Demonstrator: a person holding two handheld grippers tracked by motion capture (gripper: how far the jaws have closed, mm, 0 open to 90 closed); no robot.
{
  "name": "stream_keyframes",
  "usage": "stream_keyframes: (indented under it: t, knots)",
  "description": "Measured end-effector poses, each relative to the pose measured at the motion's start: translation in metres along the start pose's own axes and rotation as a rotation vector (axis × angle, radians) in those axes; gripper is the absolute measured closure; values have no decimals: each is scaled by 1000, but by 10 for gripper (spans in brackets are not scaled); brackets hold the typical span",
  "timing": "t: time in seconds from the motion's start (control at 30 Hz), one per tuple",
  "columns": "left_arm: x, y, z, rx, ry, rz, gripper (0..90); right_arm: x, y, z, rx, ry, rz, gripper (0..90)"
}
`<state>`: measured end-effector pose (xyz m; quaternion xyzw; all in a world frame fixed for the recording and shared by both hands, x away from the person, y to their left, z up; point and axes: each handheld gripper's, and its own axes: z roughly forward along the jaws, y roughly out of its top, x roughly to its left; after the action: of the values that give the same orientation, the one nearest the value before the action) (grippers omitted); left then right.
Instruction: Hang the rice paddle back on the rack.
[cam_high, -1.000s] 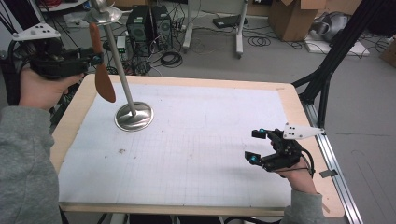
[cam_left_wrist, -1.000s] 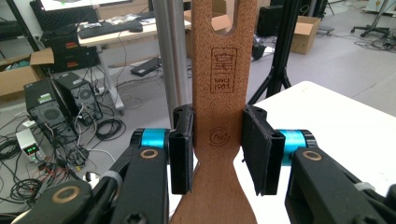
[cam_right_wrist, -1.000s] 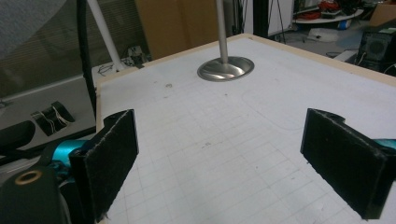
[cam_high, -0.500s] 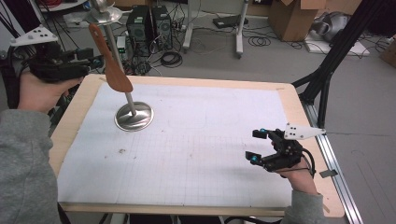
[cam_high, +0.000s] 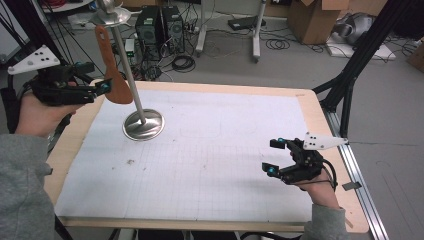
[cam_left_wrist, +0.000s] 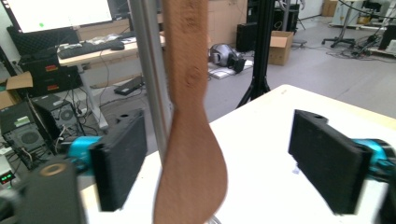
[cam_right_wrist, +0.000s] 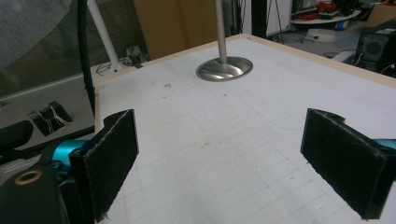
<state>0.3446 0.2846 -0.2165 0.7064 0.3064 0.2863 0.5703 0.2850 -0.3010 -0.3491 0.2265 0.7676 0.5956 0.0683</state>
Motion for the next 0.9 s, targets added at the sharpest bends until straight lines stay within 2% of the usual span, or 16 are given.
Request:
stream_keyframes:
  t: [0.33,0.47,0.7,0.8,0.9]
  knots:
    - [-12,-16,-7,-27,-41,2,147,3,1,1,0,-2,-5,100]
    - [-16,-25,-7,-15,-40,-6,147,4,2,-1,-1,-5,-7,100]
    - [-23,-49,-7,-4,-59,-8,146,6,3,-2,1,-8,-12,100]
    - [-26,-60,-9,-2,-51,-6,140,6,4,-1,3,-8,-19,100]
    - [-28,-69,-13,-32,-40,-11,140,7,5,1,6,-7,-25,100]
